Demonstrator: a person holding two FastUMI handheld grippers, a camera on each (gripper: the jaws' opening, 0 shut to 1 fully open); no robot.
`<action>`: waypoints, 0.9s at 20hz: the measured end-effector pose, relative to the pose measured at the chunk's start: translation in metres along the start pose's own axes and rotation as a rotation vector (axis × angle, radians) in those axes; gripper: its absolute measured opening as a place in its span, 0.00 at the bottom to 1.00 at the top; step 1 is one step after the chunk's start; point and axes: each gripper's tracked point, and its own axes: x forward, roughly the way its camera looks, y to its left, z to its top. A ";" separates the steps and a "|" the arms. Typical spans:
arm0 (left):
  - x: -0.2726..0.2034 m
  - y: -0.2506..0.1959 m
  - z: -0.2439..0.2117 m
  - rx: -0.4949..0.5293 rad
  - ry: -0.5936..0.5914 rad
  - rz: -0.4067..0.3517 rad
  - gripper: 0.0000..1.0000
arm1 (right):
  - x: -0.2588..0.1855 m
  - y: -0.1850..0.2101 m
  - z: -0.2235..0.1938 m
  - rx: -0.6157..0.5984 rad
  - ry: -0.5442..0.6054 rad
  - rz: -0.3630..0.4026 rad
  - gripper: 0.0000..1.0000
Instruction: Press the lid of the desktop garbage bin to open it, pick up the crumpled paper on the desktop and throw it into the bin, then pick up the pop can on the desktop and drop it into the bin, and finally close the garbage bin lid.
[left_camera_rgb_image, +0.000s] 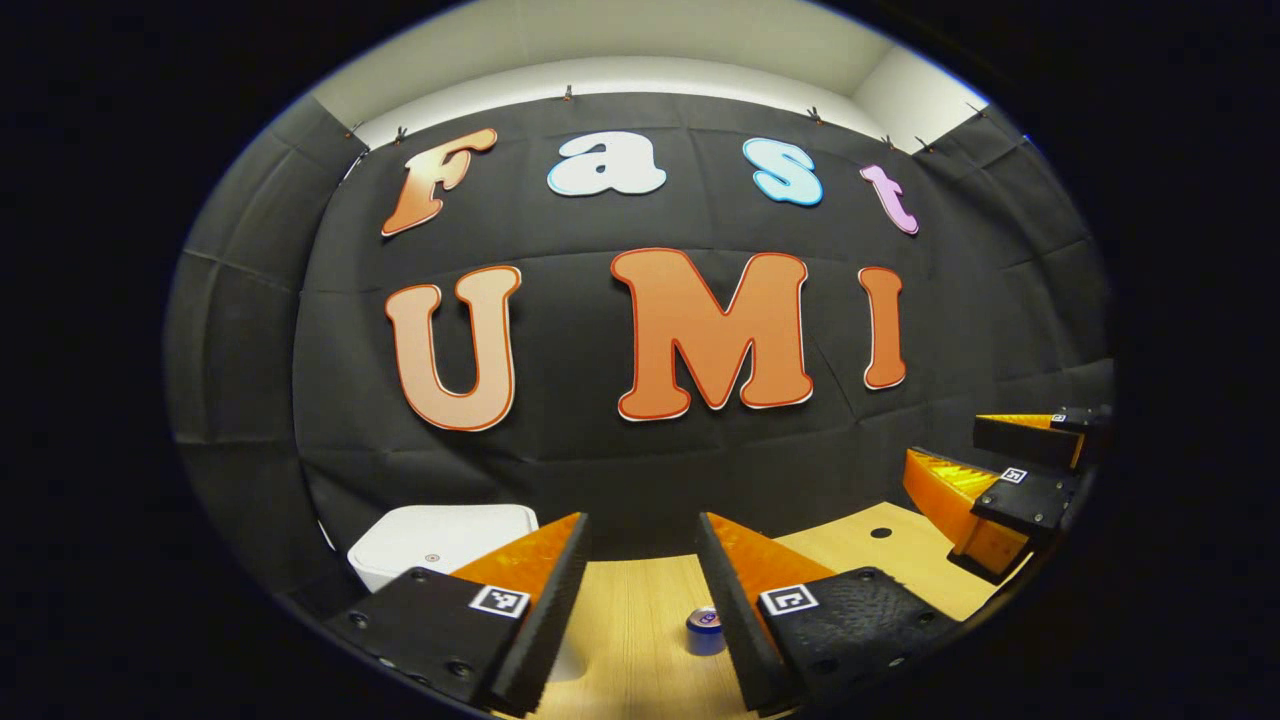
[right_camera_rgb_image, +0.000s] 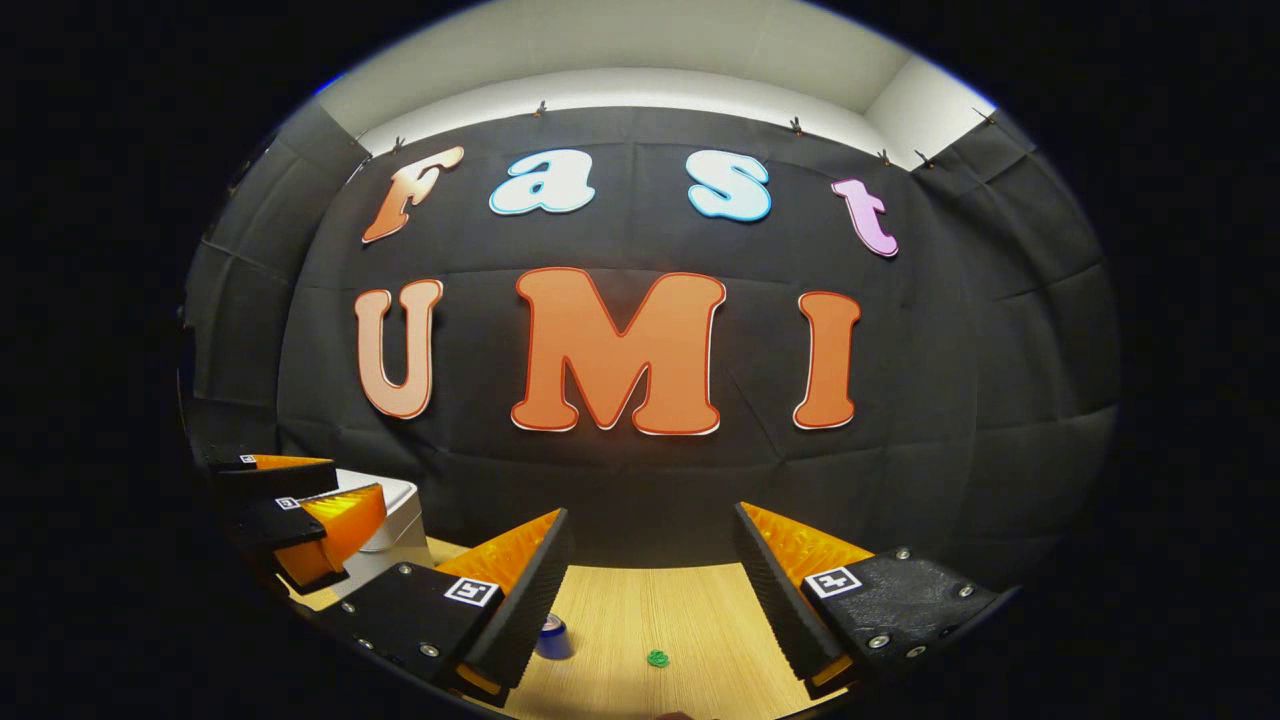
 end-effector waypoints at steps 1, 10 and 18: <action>0.000 -0.001 -0.006 -0.002 0.017 -0.013 0.58 | 0.002 0.000 0.000 -0.001 -0.002 0.003 0.95; 0.016 0.082 0.003 -0.035 0.030 0.114 0.00 | 0.010 0.004 -0.011 -0.030 0.016 0.018 0.95; 0.045 0.199 -0.082 -0.235 0.265 0.263 0.00 | 0.011 0.013 -0.036 -0.055 0.078 0.041 0.95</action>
